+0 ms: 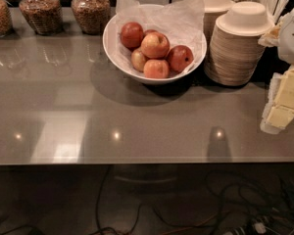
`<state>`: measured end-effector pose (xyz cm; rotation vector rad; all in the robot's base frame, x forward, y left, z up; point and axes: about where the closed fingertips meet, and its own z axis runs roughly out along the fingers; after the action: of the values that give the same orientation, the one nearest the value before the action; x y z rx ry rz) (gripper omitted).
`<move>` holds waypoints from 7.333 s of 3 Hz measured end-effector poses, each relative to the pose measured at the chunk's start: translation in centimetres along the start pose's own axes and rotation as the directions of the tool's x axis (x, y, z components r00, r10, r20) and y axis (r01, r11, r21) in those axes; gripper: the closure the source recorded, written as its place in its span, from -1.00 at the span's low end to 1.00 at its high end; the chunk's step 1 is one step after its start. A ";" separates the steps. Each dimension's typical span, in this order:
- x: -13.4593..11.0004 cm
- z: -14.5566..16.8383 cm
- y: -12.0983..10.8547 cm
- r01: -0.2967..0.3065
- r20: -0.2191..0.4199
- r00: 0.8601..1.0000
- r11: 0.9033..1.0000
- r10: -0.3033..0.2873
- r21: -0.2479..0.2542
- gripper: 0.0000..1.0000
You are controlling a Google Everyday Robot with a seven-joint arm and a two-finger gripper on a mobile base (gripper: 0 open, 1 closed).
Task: Pick apple from white bowl
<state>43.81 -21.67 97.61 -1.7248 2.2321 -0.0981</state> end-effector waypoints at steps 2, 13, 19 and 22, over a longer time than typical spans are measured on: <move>-0.6 0.7 -1.1 -0.053 0.086 0.995 0.998 0.051 0.030 -1.00; -22.4 8.0 -14.9 -0.320 0.824 0.543 0.947 0.163 0.023 -0.86; -21.6 15.6 -17.4 -0.349 0.721 0.653 0.937 0.232 0.015 -0.30; -20.4 13.4 -17.2 -0.370 0.760 0.609 0.929 0.228 0.017 1.00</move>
Offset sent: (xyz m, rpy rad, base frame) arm 0.0457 0.0095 -0.0095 0.2961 -0.1375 -0.1176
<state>68.19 -5.06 93.38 -0.9791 1.7506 0.4206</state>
